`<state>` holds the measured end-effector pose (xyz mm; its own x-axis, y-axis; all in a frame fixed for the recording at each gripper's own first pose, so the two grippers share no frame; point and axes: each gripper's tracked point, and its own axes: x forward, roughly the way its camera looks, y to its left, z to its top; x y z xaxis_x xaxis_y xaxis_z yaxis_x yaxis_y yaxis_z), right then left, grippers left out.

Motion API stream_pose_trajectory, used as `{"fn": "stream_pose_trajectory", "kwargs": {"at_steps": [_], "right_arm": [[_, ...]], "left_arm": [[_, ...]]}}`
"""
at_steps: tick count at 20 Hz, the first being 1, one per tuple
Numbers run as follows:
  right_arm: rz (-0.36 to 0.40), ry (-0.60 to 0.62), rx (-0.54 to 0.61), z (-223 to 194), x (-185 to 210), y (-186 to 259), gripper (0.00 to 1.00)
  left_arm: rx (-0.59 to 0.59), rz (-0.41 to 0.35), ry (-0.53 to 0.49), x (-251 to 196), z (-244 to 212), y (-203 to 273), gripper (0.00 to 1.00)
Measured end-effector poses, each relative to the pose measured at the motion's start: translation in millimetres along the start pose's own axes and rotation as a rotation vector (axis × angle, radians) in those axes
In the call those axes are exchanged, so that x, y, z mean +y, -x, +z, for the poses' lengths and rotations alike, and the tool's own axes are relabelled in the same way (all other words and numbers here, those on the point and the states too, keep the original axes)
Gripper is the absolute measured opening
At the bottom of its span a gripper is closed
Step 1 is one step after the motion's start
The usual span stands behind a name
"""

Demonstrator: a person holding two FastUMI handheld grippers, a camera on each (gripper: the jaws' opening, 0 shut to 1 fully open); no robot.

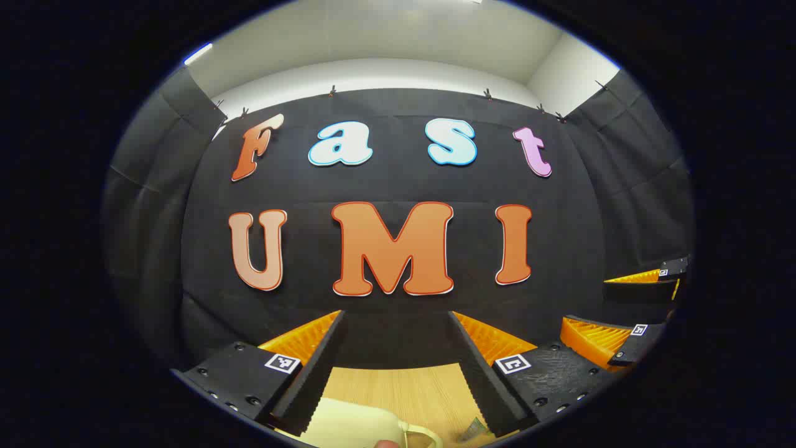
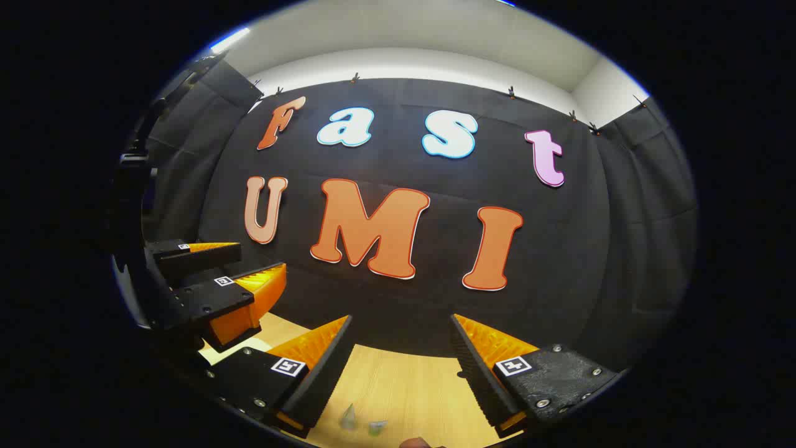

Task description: First open the suitcase, pack the skin care products into it, and then close the suitcase.

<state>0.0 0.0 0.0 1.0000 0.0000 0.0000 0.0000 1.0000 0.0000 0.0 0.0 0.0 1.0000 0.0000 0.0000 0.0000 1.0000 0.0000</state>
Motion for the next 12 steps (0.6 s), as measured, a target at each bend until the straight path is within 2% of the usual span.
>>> {"fn": "stream_pose_trajectory", "kwargs": {"at_steps": [10,11,12], "right_arm": [[0.026,-0.020,0.007,-10,-3,-12,0.95],[0.030,-0.016,0.005,-10,-1,-11,0.92],[0.034,-0.012,0.000,-9,-1,-11,0.95]], "left_arm": [[0.070,-0.007,-0.018,-12,-23,2,0.97],[0.070,-0.011,-0.010,-13,-22,3,0.97],[0.069,-0.011,-0.007,-13,-22,1,0.97]]}}
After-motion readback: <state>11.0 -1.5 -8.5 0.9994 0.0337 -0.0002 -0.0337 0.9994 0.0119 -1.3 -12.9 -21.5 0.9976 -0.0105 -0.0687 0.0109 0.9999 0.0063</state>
